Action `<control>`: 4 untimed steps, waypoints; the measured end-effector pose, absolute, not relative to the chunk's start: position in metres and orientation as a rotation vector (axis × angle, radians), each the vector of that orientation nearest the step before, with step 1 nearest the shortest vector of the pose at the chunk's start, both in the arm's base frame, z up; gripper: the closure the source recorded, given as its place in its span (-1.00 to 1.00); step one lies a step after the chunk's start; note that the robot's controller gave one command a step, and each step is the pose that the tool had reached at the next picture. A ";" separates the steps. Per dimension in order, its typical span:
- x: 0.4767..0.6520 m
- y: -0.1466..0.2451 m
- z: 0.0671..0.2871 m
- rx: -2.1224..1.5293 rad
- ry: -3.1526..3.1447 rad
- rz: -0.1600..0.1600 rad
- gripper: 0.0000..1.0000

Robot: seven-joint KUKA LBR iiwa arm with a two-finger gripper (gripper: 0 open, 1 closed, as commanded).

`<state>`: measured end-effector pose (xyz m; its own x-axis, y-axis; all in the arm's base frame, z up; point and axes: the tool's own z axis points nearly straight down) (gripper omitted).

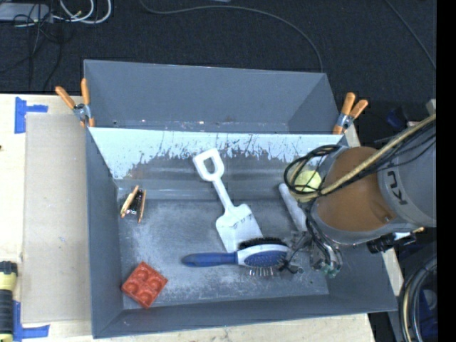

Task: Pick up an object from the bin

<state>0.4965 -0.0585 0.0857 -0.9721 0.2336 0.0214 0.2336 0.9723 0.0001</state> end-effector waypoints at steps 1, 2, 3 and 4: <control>0.498 -0.059 0.093 -0.368 -3.105 -0.004 1.00; 0.498 -0.059 0.096 -0.368 -3.104 -0.004 1.00; 0.496 -0.059 0.101 -0.367 -3.097 -0.004 1.00; 0.495 -0.059 0.121 -0.365 -3.092 -0.004 1.00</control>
Offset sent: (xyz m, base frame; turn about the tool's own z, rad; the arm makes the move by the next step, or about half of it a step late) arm 0.0002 0.0000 0.0179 0.0000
